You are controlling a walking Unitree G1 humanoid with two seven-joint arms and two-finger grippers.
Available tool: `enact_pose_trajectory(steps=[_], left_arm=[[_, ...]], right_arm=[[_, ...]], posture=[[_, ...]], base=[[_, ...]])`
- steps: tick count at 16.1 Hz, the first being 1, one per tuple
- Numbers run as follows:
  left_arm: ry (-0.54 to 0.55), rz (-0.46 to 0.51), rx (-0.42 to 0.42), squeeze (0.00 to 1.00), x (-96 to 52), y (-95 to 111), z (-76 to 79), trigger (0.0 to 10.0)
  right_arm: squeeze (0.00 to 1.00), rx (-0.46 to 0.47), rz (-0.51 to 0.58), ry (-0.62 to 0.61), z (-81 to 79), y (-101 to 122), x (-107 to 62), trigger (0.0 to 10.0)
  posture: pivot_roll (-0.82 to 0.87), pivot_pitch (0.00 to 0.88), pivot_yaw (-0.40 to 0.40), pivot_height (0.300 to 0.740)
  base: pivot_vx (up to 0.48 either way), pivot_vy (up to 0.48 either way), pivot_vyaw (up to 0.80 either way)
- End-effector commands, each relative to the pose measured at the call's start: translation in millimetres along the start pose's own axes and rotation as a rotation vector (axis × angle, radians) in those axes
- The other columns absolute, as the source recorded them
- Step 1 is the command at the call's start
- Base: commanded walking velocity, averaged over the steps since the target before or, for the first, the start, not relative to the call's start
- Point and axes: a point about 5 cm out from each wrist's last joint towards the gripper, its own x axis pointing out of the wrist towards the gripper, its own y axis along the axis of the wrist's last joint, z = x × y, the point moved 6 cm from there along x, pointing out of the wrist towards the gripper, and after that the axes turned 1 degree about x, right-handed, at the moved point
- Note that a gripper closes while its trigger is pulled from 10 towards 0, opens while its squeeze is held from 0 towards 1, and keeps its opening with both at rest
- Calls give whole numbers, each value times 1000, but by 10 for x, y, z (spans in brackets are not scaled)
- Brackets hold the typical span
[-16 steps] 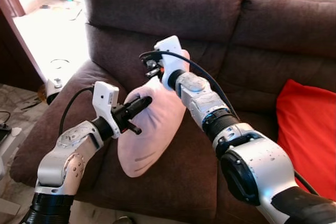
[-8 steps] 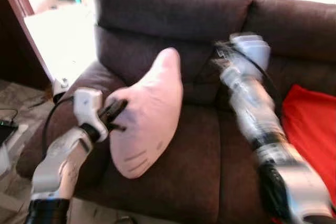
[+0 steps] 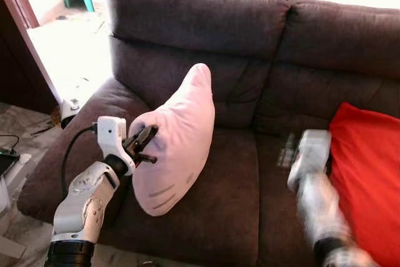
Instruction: Move the pillow to the sofa from floor
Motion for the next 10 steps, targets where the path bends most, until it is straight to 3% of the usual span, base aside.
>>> enact_pose_trajectory(steps=[1,3,5,10], left_arm=[[48,-20,8,0,8,-87,-75,10000],[144,-16,-2,0,-25,-169,-238,10000],[211,0,-30,0,-72,-221,-334,10000],[366,30,-53,0,-138,-281,-601,10000]], right_arm=[[0,-18,-55,5,-9,-222,-87,10000],[0,3,-168,-11,12,-600,-257,10000],[0,-5,-220,-14,18,-761,-337,10000],[0,10,-246,-9,-3,-866,-396,10000]], posture=[[69,29,-73,740],[72,34,-72,740],[67,36,-71,740],[70,37,-68,740]], base=[[0,0,0],[0,0,0],[0,0,0],[0,0,0]])
